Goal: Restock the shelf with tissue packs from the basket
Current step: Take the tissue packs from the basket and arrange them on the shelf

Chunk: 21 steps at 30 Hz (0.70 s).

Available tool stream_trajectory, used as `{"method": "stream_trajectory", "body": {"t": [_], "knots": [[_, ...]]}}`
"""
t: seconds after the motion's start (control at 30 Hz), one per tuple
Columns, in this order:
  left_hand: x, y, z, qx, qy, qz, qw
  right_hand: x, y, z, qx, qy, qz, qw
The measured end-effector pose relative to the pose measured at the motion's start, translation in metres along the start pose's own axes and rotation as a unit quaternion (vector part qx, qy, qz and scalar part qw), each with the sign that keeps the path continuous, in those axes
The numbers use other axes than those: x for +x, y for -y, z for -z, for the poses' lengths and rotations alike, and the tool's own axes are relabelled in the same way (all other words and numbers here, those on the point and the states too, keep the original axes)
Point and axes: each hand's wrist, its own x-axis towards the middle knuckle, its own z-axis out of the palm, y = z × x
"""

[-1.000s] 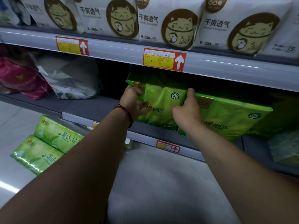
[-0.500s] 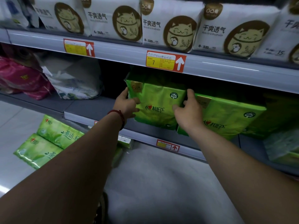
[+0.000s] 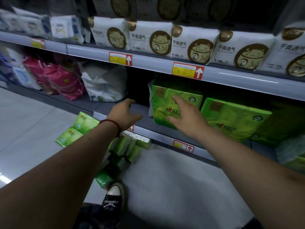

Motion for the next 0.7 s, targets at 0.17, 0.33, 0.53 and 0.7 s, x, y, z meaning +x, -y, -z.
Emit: {"method": "stream_trajectory", "body": {"t": [0.17, 0.33, 0.53, 0.7], "knots": [[-0.027, 0.039, 0.032, 0.048, 0.004, 0.016, 0.999, 0.004, 0.044, -0.016, -0.036, 0.044, 0.054, 0.997], [-0.041, 0.072, 0.058, 0.027, -0.019, 0.035, 0.999, 0.011, 0.089, -0.042, -0.057, 0.08, 0.097, 0.99], [-0.058, 0.107, 0.08, 0.009, -0.044, 0.05, 0.998, 0.013, 0.133, -0.082, -0.082, 0.126, 0.155, 0.976], [-0.08, 0.154, 0.095, -0.002, -0.044, 0.092, 0.995, 0.005, 0.16, -0.122, -0.075, 0.172, 0.175, 0.967]]}}
